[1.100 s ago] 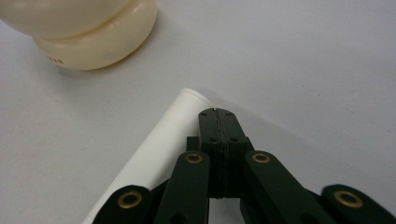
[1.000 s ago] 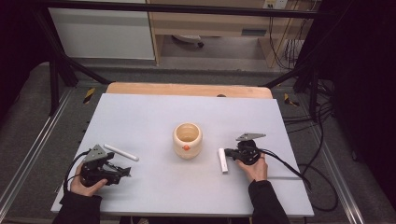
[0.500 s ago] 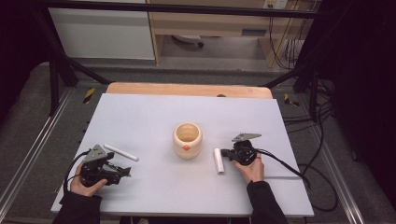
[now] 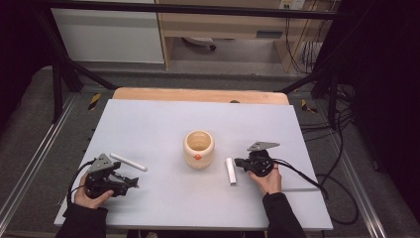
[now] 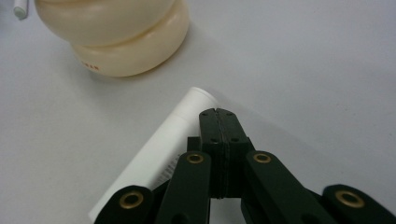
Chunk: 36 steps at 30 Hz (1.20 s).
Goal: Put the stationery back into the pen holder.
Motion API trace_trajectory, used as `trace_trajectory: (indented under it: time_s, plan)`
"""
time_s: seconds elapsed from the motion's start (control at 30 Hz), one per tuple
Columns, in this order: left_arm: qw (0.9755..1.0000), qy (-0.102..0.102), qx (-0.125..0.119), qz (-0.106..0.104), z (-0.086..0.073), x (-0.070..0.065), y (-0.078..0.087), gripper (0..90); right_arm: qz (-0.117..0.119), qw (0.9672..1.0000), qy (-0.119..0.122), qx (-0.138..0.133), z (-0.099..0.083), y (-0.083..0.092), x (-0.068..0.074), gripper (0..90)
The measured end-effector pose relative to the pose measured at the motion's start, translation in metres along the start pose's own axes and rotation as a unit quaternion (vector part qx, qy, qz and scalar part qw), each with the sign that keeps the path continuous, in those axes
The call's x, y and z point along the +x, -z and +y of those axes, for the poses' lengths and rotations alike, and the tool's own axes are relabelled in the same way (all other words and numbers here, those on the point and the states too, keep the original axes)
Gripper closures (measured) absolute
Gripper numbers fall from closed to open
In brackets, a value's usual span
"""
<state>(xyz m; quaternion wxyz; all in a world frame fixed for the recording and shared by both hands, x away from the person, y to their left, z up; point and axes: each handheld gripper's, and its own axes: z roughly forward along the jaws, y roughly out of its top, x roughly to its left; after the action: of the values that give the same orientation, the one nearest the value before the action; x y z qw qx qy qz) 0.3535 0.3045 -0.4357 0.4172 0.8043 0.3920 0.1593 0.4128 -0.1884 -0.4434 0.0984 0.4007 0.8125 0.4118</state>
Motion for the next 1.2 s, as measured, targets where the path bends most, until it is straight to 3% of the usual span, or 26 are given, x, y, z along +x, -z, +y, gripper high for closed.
trace_trajectory:
  time_s: [0.23, 0.37, 0.5, 0.83, 1.2]
  plan:
    - [1.0, 0.001, 0.0, 0.002, 0.0, -0.001, 0.0, 5.6, 0.033, 0.999, 0.029, 0.0, -0.001, 0.014, 0.027, 90.0]
    - [1.0, 0.002, -0.002, 0.002, 0.001, -0.001, 0.0, 5.6, 0.052, 0.9977, 0.041, 0.01, -0.006, 0.011, 0.043, 90.0]
    - [1.0, 0.0, 0.0, 0.002, 0.001, -0.001, 0.0, 5.6, 0.058, 0.9968, 0.047, 0.027, -0.013, 0.007, 0.051, 90.0]
    - [1.0, 0.001, -0.003, 0.002, 0.001, -0.001, 0.001, 5.6, 0.046, 0.9962, 0.058, 0.045, -0.019, 0.008, 0.053, 90.0]
    - [1.0, 0.0, 0.0, 0.002, 0.001, -0.001, 0.0, 5.6, 0.032, 0.9973, 0.049, 0.045, -0.024, 0.016, 0.043, 90.0]
